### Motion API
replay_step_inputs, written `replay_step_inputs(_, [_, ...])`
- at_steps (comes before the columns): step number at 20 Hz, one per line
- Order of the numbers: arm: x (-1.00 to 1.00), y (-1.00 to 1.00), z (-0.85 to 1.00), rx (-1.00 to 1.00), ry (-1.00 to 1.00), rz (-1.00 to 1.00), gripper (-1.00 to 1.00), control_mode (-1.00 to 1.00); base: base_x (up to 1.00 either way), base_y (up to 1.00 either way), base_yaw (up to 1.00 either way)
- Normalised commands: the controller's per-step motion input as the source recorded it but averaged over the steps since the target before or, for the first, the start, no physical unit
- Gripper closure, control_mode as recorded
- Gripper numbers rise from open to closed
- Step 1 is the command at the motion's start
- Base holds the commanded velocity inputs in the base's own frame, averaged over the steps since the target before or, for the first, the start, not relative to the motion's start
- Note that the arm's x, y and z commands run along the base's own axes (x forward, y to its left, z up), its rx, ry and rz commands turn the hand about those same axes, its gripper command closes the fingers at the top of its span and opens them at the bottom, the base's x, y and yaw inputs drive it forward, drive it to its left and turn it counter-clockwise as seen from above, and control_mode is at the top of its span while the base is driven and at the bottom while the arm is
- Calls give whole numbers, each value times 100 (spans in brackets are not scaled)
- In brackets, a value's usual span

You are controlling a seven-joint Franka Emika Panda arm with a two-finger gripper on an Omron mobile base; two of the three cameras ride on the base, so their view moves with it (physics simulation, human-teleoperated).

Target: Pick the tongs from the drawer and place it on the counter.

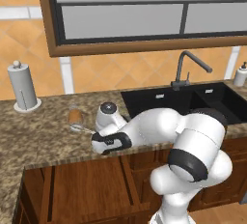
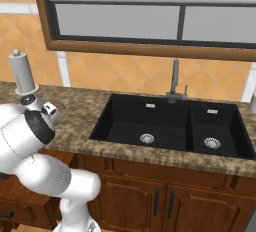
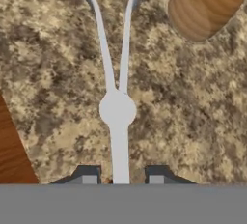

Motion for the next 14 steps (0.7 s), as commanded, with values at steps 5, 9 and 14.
replay_step_inputs(5, [24,0,-38,-3,0,0,-100,-100,0,0,0])
replay_step_inputs(9, [-1,0,-3,0,-1,4,-100,-100,0,0,0])
replay_step_inputs(14, [-4,-2,51,0,-9,5,-100,-100,0,0,0])
